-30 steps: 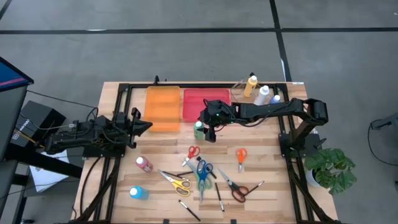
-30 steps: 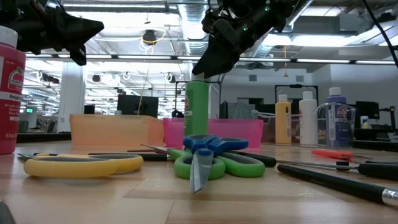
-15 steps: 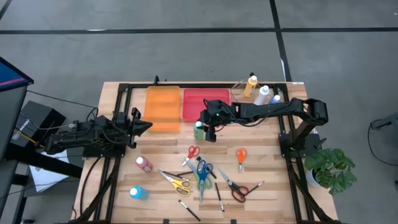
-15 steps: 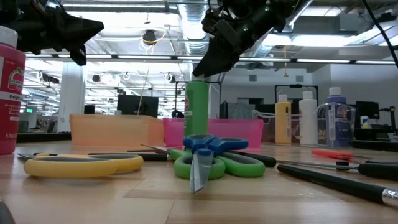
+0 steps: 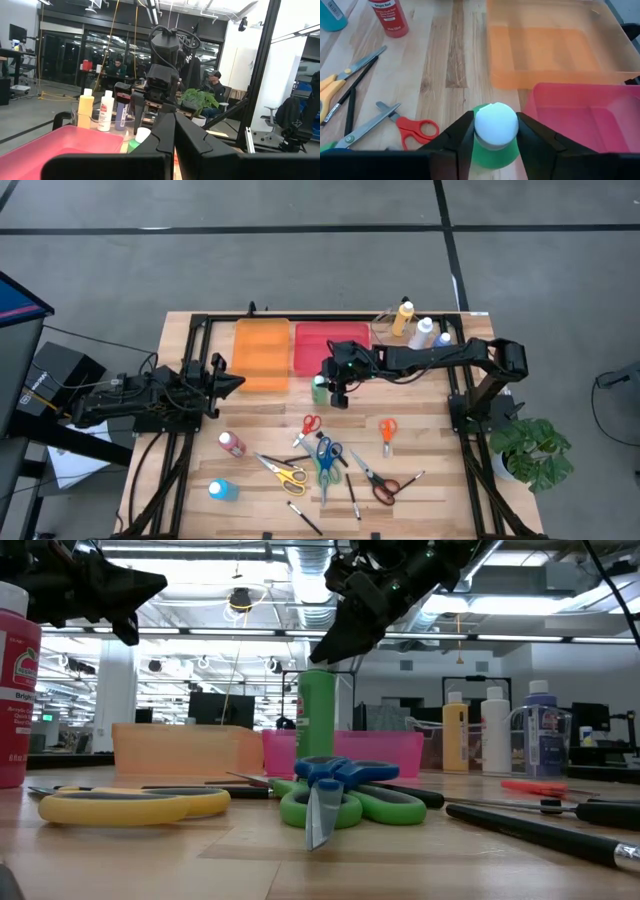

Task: Pick & Place Paint Supplies
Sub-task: Put the green paint bottle into the transparent bin

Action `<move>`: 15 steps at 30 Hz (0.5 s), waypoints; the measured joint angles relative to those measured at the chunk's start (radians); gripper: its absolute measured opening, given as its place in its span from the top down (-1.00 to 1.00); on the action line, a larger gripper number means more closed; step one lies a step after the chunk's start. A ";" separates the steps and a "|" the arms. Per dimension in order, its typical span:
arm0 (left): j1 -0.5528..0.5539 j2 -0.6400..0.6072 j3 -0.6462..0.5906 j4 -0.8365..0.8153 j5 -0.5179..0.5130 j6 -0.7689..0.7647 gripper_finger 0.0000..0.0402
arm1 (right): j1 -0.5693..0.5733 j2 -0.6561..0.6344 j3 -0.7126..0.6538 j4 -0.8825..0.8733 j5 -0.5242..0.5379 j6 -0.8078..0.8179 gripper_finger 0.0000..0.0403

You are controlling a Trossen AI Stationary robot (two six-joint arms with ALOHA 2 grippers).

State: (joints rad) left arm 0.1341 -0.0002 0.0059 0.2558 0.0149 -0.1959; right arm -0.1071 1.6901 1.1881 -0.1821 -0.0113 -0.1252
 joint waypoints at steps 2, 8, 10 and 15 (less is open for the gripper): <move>0.000 0.000 0.000 0.000 0.000 0.000 1.00 | 0.003 0.000 0.000 0.002 0.000 -0.013 0.38; 0.000 0.000 0.000 0.000 0.000 0.000 1.00 | 0.008 -0.017 -0.001 -0.014 -0.002 -0.017 0.45; 0.000 0.000 0.000 0.000 0.000 0.000 1.00 | 0.009 -0.029 -0.002 -0.010 -0.020 -0.016 0.43; 0.000 0.000 0.000 0.000 0.000 0.000 1.00 | 0.009 -0.090 -0.002 -0.017 -0.050 -0.006 0.37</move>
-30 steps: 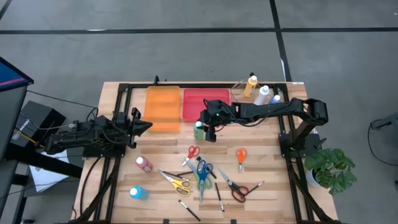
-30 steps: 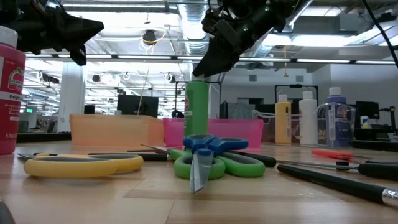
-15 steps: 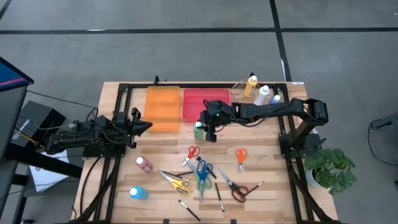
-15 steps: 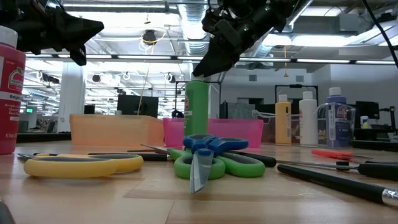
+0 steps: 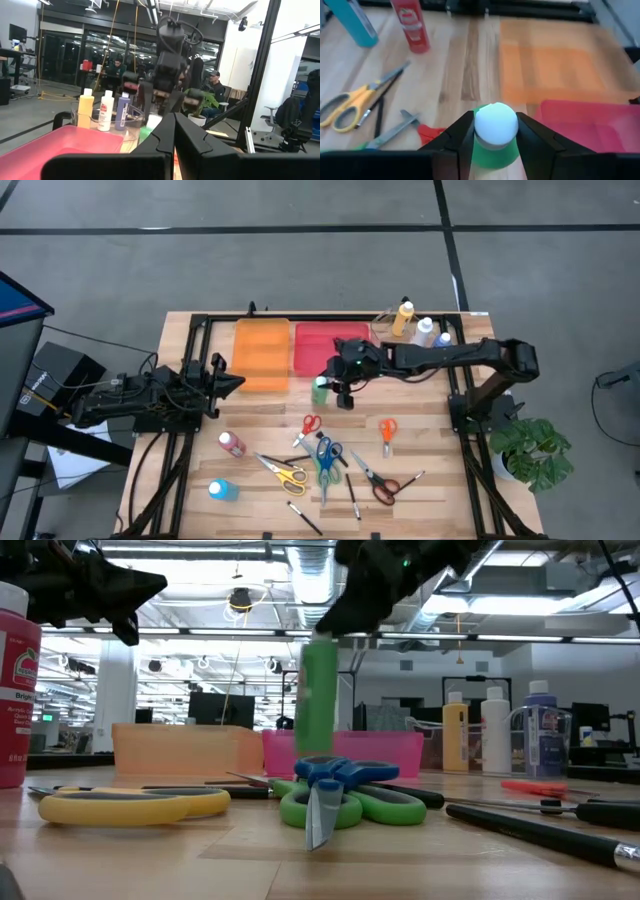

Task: Pick & Place Paint Supplies
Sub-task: Put the green paint bottle into the transparent bin

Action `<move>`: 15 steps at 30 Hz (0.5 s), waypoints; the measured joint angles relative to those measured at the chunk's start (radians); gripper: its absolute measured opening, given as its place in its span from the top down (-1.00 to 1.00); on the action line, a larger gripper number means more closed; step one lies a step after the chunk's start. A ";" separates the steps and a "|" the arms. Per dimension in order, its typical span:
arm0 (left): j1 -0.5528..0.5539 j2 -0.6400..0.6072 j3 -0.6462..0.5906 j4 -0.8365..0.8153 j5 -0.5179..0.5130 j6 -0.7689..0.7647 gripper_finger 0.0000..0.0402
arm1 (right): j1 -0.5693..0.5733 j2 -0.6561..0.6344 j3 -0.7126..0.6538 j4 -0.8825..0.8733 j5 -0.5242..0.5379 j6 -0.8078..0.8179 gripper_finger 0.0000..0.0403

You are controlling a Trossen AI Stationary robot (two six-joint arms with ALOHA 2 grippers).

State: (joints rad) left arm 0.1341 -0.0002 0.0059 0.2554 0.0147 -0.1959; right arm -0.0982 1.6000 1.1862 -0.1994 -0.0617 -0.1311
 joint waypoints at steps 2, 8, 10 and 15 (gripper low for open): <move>0.000 0.000 0.000 0.000 0.000 0.000 1.00 | 0.000 -0.032 0.000 -0.013 -0.008 0.000 0.40; 0.000 0.000 0.000 0.000 0.000 0.000 1.00 | -0.005 -0.151 0.001 -0.094 -0.019 0.000 0.42; 0.000 0.000 0.000 0.000 0.000 0.000 1.00 | -0.014 -0.195 0.001 -0.120 -0.019 0.001 0.40; 0.000 0.000 0.000 0.000 0.000 0.000 1.00 | -0.068 -0.312 0.002 -0.197 -0.014 0.012 0.40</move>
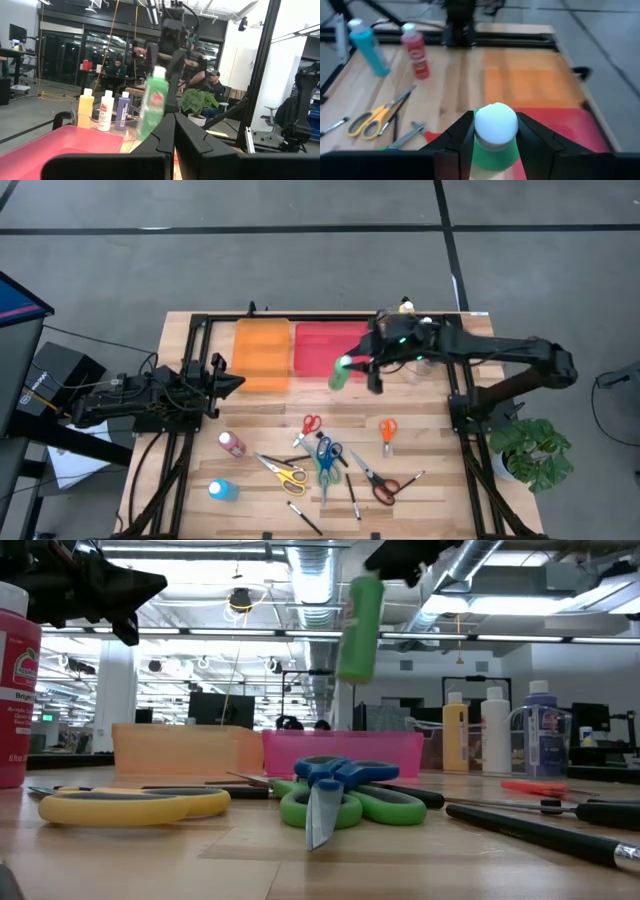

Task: Pick & Place Paint Supplies
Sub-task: Put the green paint bottle into the transparent bin

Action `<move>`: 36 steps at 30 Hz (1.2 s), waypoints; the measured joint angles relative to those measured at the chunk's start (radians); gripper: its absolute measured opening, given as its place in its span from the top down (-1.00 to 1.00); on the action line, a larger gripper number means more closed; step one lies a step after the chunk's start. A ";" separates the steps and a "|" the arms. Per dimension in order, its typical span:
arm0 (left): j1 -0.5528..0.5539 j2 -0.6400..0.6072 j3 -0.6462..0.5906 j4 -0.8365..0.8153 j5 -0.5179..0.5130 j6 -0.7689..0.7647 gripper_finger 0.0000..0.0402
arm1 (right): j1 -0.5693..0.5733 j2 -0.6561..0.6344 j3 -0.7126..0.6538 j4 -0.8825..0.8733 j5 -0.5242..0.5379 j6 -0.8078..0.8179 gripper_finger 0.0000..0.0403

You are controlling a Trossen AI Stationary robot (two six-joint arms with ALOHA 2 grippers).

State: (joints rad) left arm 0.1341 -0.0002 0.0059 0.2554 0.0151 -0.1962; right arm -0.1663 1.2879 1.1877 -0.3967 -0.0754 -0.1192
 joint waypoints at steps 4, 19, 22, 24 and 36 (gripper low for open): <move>0.000 0.000 0.000 0.000 0.000 0.000 1.00 | -0.071 -0.088 0.000 -0.084 0.072 0.011 0.39; 0.000 0.000 0.000 0.000 0.000 0.000 1.00 | -0.407 -0.114 0.000 -0.238 0.220 0.051 0.40; 0.000 0.000 0.000 0.000 0.000 0.000 1.00 | -0.443 -0.091 -0.003 -0.243 0.211 0.042 0.39; 0.000 0.000 0.000 0.000 0.000 0.000 1.00 | -0.465 -0.090 -0.028 -0.232 0.205 0.031 0.39; 0.000 0.000 0.000 0.000 0.000 0.000 1.00 | -0.572 -0.122 -0.242 -0.043 0.145 0.052 0.39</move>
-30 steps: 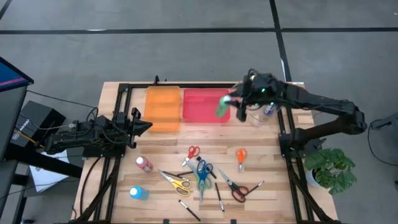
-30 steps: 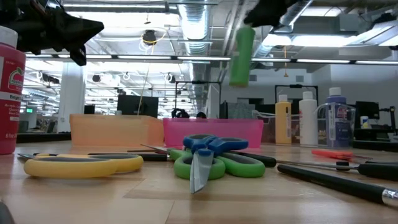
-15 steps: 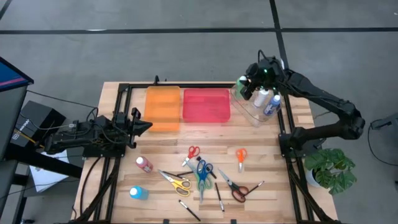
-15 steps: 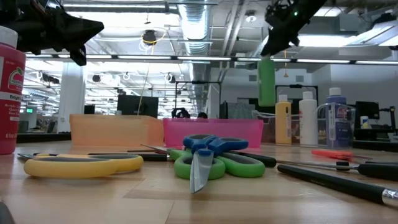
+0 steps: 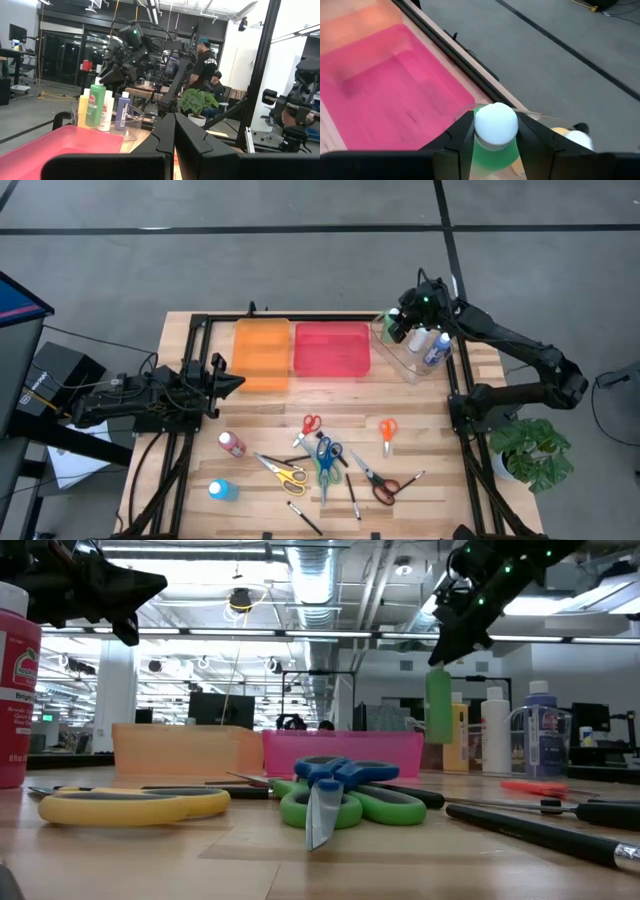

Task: Pick & Place Paint Supplies
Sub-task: Put the green paint bottle into the transparent bin

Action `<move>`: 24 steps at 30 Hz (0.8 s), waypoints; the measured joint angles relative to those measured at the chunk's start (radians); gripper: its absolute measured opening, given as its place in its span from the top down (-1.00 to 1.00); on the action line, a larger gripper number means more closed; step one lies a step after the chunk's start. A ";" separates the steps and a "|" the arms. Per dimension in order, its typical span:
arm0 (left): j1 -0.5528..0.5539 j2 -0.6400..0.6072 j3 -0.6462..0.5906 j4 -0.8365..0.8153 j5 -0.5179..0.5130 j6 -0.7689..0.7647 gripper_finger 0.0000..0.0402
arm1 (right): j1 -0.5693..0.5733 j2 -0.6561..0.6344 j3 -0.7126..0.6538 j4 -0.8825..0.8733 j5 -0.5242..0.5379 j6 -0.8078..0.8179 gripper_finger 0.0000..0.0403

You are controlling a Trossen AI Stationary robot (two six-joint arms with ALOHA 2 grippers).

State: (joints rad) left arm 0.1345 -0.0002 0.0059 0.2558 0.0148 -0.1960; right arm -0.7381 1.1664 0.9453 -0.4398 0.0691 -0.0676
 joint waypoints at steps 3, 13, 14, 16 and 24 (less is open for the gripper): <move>0.000 0.000 0.000 0.000 0.000 0.000 1.00 | -0.011 0.000 -0.045 0.056 -0.003 0.001 0.39; 0.000 0.000 0.000 0.000 0.000 0.000 1.00 | -0.024 0.000 -0.155 0.191 -0.032 0.020 0.39; 0.000 0.000 0.000 0.000 0.000 0.000 1.00 | -0.025 0.000 -0.164 0.198 -0.032 0.024 0.39; 0.000 0.000 0.000 0.000 0.000 0.000 1.00 | -0.025 0.000 -0.176 0.198 -0.036 0.031 0.39; 0.000 0.000 0.000 0.000 0.000 0.000 1.00 | -0.029 0.000 -0.186 0.212 -0.043 0.042 0.39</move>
State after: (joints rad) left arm 0.1345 -0.0002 0.0059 0.2557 0.0150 -0.1963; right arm -0.7673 1.1664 0.7593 -0.2283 0.0257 -0.0254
